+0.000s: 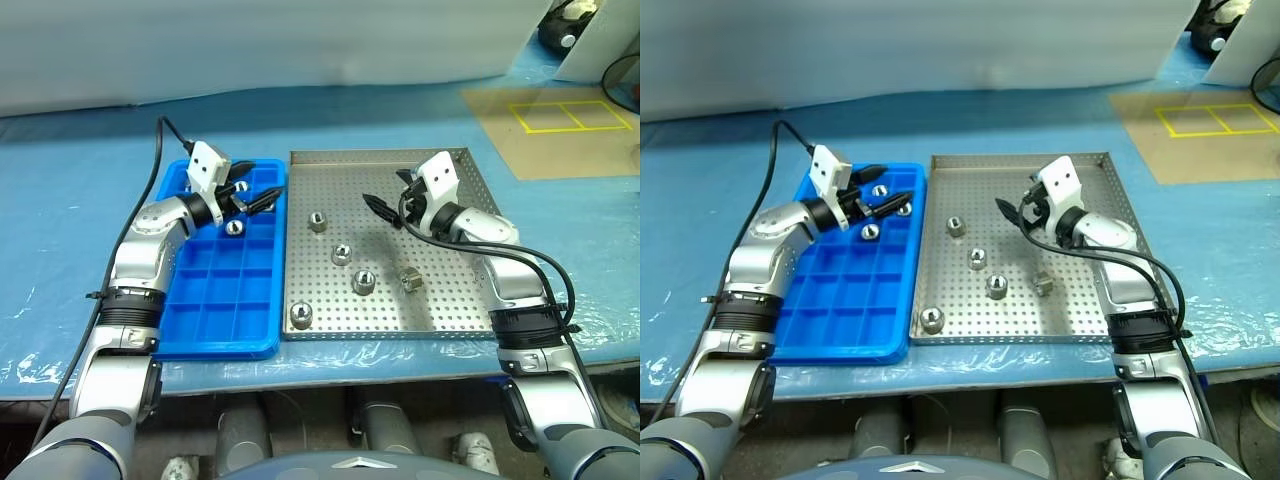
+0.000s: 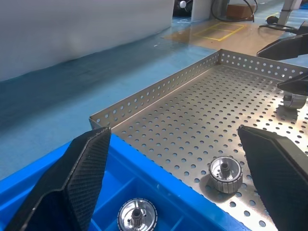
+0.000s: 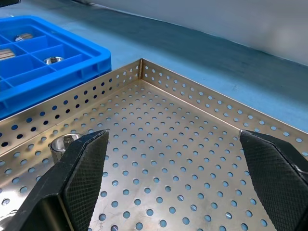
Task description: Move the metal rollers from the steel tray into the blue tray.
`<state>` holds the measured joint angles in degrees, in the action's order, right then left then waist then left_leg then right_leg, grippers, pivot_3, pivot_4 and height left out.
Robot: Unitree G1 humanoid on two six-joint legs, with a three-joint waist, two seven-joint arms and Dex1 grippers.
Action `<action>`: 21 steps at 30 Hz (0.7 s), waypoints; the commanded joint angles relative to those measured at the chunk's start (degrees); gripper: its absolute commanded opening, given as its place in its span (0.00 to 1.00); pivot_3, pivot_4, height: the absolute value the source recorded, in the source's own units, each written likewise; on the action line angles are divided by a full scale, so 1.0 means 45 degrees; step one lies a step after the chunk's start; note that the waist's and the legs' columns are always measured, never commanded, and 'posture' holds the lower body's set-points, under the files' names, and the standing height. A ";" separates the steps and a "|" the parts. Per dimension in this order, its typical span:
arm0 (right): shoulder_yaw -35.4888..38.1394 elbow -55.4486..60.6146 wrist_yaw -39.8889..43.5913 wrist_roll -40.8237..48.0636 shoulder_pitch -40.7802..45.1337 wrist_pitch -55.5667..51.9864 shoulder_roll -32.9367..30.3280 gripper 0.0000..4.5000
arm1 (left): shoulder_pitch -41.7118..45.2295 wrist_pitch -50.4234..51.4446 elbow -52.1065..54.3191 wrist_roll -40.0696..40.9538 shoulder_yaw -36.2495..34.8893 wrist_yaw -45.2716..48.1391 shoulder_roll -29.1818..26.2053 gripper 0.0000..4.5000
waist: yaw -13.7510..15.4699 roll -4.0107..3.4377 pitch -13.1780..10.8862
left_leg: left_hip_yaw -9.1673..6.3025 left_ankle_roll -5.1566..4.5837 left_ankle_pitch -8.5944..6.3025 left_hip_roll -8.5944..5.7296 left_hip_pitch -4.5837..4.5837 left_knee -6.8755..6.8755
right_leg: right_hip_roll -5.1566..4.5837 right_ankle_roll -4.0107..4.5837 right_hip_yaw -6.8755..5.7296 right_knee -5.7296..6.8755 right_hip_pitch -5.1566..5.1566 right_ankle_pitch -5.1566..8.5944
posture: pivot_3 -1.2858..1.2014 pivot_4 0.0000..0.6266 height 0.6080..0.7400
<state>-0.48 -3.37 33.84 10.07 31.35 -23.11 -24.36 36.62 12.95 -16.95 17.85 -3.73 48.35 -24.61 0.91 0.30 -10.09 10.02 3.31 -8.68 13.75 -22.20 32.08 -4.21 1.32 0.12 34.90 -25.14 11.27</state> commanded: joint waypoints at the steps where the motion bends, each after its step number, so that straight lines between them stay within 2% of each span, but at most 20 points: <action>1: 0.0288 0.0740 -0.0096 0.0178 -0.0033 0.0005 -0.0075 1.00 | 0.0146 -0.0059 0.0348 0.0086 -0.0036 0.0137 -0.0134 0.99 | -0.0001 0.0000 0.0000 | 0.0000 0.0000 0.0000 0.0000 0.0000 0.0000 | 0.0000 0.0000 0.0000 0.0000 0.0000 0.0000 | 0.42 0.24 1.00; 6: 0.0220 0.1309 0.0533 0.0706 -0.0263 -0.0387 -0.0191 1.00 | 0.0230 -0.0034 0.0273 0.0061 0.0020 0.0269 -0.0144 0.99 | -0.0001 0.0000 0.0000 | 0.0000 -0.0001 0.0000 0.0000 0.0001 -0.0001 | 0.0000 0.0000 0.0000 0.0000 -0.0001 0.0000 | 0.42 0.24 1.00; 12: 0.0333 0.1110 0.0311 0.0477 -0.0219 -0.0333 -0.0295 1.00 | 0.0536 -0.0222 -0.0102 -0.0036 0.0179 0.0382 0.0024 0.99 | -0.0001 -0.0001 0.0000 | 0.0000 0.0000 0.0000 0.0000 0.0003 0.0001 | 0.0000 0.0000 0.0001 0.0002 0.0002 0.0000 | 0.42 0.24 1.00; 17: 0.0467 0.1360 0.0675 0.0816 0.0080 -0.0594 -0.0580 1.00 | 0.2181 -0.1024 -0.1531 -0.0419 0.1022 0.1028 0.0934 0.99 | 0.0087 0.0000 0.0000 | 0.0000 -0.0001 0.0000 -0.0003 -0.0001 0.0009 | -0.0002 0.0000 0.0002 0.0002 0.0010 -0.0001 | 0.41 0.24 1.00; 21: 0.0683 0.1755 0.1005 0.1030 0.0225 -0.0887 -0.1096 1.00 | 0.3686 -0.2308 -0.3651 -0.1130 0.1916 0.2343 0.1437 0.99 | 0.0065 0.0001 0.0000 | 0.0001 -0.0003 0.0000 -0.0023 0.0000 0.0015 | -0.0002 -0.0001 0.0014 -0.0004 0.0015 -0.0001 | 0.40 0.24 1.00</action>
<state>0.31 1.60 37.92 13.53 31.11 -26.93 -28.14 51.02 5.66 -31.20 14.01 3.88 56.30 -18.07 1.20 0.31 -10.09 10.02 3.30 -8.68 13.66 -22.20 32.13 -4.22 1.31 0.18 34.86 -25.08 11.27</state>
